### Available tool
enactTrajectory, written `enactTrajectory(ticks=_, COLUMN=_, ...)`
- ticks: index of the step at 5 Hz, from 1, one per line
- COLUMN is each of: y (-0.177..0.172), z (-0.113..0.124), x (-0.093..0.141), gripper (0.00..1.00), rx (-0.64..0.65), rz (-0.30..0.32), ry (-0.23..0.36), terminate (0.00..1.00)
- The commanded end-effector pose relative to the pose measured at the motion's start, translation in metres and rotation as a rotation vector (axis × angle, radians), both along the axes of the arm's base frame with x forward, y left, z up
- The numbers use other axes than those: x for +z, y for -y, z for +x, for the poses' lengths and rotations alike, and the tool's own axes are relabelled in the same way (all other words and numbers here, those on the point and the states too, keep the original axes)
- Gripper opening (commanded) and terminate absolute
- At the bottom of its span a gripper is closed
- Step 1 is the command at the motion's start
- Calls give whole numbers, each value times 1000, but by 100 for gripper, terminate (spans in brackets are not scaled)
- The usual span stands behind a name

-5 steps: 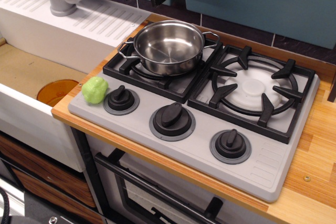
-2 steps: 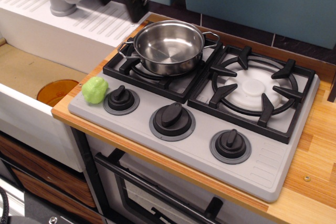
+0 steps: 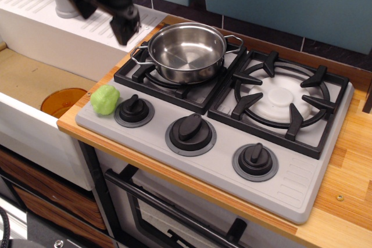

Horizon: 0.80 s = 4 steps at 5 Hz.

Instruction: Put pot or pan on stove and put cauliflower in pot or pan

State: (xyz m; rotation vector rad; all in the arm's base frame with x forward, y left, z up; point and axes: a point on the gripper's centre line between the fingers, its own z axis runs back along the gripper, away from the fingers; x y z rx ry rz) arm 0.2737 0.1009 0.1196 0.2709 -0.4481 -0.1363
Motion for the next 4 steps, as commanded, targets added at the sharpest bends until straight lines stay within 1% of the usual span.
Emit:
enactTrajectory(ticks=1, y=-2, z=-3, x=-17, gripper=100, rx=28, rz=-20, ry=19, terminate=0)
enactTrajectory(ticks=3, y=-11, z=-19, x=-47, gripper=100, rx=87, rz=-129, ry=14, terminate=0)
enactTrajectory(ticks=4, y=-14, z=-26, x=-59, gripper=100, rx=87, rz=-169, ry=27, terminate=0)
